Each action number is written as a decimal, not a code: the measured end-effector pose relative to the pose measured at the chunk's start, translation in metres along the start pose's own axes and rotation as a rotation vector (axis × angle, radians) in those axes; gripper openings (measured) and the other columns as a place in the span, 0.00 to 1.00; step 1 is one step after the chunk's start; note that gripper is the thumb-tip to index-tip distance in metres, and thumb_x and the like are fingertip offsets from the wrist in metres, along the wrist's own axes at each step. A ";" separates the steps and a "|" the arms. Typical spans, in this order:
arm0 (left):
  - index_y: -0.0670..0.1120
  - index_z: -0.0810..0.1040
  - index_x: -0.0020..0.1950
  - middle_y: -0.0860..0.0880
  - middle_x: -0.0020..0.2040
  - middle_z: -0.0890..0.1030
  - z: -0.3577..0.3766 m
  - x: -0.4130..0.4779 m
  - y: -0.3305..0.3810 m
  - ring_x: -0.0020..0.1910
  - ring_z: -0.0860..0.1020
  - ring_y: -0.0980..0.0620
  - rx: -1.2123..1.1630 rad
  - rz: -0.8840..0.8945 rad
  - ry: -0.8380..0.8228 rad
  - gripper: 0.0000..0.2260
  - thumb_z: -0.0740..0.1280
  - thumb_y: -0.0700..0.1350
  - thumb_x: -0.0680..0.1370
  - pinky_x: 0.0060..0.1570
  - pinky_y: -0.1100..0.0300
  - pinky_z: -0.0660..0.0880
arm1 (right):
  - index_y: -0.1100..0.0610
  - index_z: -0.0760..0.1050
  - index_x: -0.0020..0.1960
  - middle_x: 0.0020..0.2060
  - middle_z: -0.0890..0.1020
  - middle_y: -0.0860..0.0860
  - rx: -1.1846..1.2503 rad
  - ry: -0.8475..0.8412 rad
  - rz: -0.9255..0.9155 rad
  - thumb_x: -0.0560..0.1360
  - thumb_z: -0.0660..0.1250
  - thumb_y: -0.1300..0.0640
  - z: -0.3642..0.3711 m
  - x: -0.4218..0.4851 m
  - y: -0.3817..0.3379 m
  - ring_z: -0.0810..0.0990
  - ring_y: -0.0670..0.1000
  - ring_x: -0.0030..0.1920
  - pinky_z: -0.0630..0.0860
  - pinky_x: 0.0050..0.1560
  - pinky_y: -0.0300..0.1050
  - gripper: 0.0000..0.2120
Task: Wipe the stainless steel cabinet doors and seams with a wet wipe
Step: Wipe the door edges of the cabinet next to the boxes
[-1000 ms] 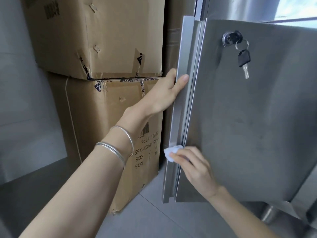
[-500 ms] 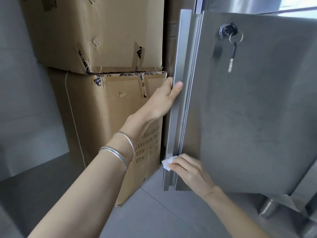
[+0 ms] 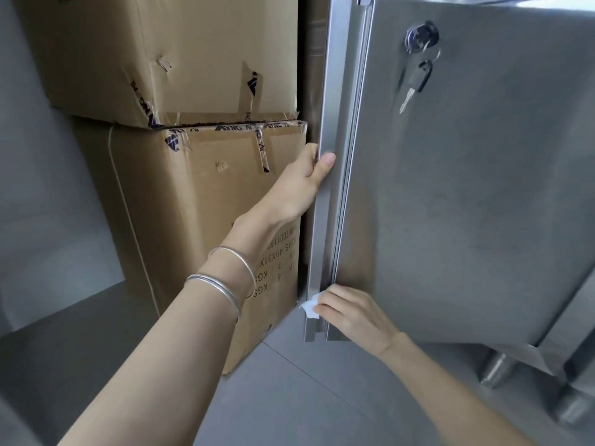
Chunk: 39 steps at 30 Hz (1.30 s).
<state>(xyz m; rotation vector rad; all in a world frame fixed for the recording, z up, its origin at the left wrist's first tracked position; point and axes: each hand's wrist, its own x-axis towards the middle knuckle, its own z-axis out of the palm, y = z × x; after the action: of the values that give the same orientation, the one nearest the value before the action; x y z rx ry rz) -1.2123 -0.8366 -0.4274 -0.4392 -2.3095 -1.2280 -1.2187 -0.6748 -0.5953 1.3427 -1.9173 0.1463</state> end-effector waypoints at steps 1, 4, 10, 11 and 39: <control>0.49 0.55 0.38 0.53 0.35 0.58 0.001 0.000 -0.001 0.29 0.58 0.60 -0.006 -0.003 0.005 0.16 0.54 0.50 0.83 0.35 0.59 0.58 | 0.61 0.79 0.40 0.37 0.80 0.52 0.016 0.070 0.055 0.69 0.70 0.72 -0.005 0.010 0.004 0.77 0.53 0.37 0.76 0.36 0.43 0.07; 0.49 0.56 0.38 0.53 0.35 0.58 0.003 -0.002 -0.004 0.29 0.58 0.60 -0.038 -0.001 0.013 0.16 0.55 0.50 0.83 0.36 0.59 0.59 | 0.64 0.79 0.42 0.40 0.79 0.54 0.124 0.378 0.307 0.74 0.67 0.68 -0.024 0.041 0.017 0.73 0.47 0.42 0.71 0.43 0.36 0.03; 0.50 0.57 0.37 0.54 0.34 0.60 -0.001 -0.012 -0.009 0.27 0.62 0.62 0.080 0.017 -0.032 0.15 0.57 0.49 0.83 0.32 0.68 0.62 | 0.61 0.78 0.43 0.41 0.80 0.53 0.115 0.253 0.152 0.75 0.67 0.68 0.004 -0.001 -0.011 0.77 0.54 0.40 0.75 0.41 0.43 0.04; 0.50 0.58 0.38 0.53 0.34 0.61 -0.002 -0.014 -0.009 0.28 0.62 0.61 0.089 0.008 -0.041 0.15 0.57 0.49 0.83 0.32 0.69 0.62 | 0.61 0.79 0.42 0.40 0.81 0.52 0.081 0.141 0.128 0.71 0.70 0.70 0.008 -0.010 -0.016 0.78 0.53 0.39 0.76 0.39 0.43 0.06; 0.43 0.62 0.41 0.45 0.38 0.65 0.020 -0.035 -0.043 0.40 0.64 0.49 -0.019 -0.188 -0.123 0.17 0.55 0.54 0.82 0.54 0.39 0.72 | 0.61 0.77 0.41 0.39 0.79 0.52 0.060 0.447 0.265 0.72 0.67 0.72 0.021 0.015 0.000 0.75 0.52 0.40 0.73 0.42 0.39 0.07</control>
<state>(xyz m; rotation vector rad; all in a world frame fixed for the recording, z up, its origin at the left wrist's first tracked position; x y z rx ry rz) -1.2094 -0.8452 -0.4857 -0.3183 -2.4926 -1.3454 -1.2316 -0.6965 -0.6007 0.9836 -1.7031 0.5893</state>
